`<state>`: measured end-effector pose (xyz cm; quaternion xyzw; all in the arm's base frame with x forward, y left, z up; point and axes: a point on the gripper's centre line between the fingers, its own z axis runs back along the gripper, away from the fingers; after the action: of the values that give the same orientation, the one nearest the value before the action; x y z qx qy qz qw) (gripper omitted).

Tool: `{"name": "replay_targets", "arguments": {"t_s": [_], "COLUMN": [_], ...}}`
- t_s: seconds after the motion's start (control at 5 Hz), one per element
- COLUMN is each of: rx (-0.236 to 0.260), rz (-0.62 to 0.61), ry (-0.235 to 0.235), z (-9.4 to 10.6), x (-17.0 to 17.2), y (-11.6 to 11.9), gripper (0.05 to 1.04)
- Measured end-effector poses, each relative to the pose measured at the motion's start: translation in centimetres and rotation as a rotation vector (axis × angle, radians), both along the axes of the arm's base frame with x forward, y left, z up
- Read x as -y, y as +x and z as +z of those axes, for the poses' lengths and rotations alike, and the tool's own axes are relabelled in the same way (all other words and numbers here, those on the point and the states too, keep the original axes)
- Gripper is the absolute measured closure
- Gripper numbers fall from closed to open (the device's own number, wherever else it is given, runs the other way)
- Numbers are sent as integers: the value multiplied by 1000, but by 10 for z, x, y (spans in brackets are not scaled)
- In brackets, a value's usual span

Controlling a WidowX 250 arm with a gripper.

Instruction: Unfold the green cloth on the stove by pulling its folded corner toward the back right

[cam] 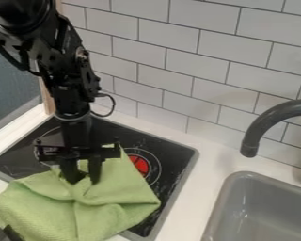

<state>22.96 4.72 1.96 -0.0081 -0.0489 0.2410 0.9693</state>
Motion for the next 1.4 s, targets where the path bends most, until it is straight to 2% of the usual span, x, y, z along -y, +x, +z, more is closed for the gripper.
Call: {"name": "replay_targets", "arguments": {"t_s": [0.2,0.4,0.8,1.0,1.2,1.4], "rx": [0,1,-13,6,45,78], "rz": [0,-1,4,13,30,35], "ry": [1,1,-13,-39,-46,-82], "z": [0,0,6,20,39,53], "x": [0,-1,2,6,7,15], "y": [0,0,-4,2,8,21], "gripper": [935,1028,1036,1035,1036,1036]}}
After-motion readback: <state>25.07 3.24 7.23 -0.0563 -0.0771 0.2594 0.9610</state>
